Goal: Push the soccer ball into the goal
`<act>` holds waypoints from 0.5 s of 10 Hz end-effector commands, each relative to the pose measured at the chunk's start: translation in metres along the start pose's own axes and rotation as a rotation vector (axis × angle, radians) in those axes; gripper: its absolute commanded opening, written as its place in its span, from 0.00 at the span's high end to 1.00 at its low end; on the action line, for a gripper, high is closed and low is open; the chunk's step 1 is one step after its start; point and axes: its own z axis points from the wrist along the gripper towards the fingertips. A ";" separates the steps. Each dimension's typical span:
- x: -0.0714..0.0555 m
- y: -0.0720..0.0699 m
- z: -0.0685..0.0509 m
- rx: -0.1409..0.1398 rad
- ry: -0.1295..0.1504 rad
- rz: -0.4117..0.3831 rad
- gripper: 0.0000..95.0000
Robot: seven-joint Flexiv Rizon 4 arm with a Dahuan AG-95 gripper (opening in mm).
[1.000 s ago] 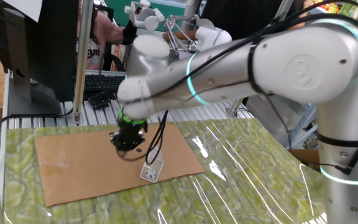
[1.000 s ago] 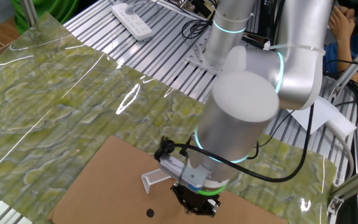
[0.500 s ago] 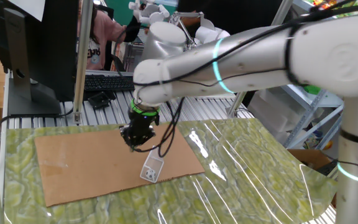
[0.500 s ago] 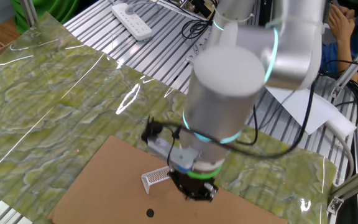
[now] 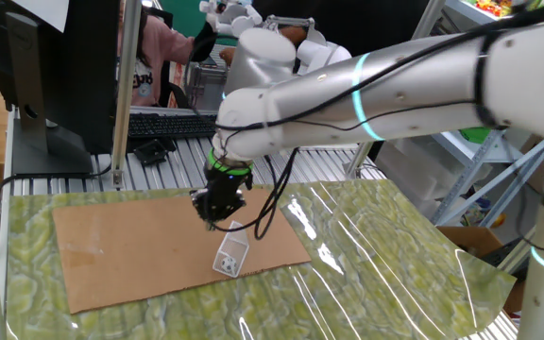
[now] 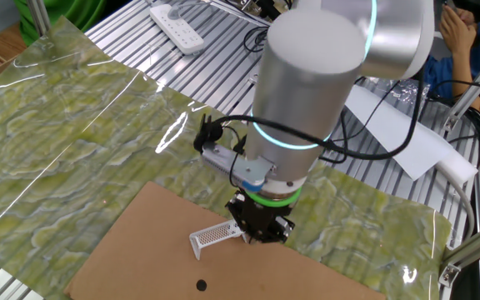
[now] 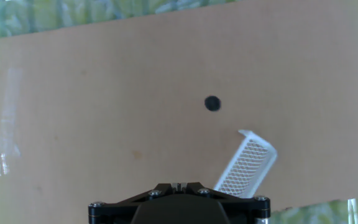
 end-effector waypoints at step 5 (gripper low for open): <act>0.016 -0.020 -0.018 0.044 0.002 -0.074 1.00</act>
